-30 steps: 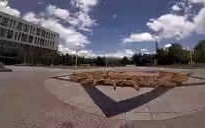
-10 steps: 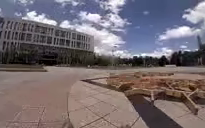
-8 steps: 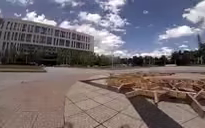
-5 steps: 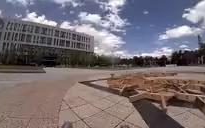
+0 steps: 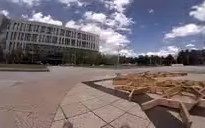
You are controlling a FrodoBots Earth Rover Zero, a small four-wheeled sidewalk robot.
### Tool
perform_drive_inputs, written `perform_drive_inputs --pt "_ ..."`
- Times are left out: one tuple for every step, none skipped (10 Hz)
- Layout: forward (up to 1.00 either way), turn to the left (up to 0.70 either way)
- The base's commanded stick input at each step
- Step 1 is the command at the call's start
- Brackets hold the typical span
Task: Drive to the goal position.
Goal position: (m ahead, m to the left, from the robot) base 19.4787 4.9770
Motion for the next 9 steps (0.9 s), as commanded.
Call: perform_drive_inputs --pt "0.70 0.10" --pt "0.70 0.00" --pt "0.70 0.00" --pt "0.70 0.00" --pt "0.70 0.00" --pt "0.70 0.00" --pt "0.70 0.00" --pt "0.70 0.00" --pt "0.70 0.00"
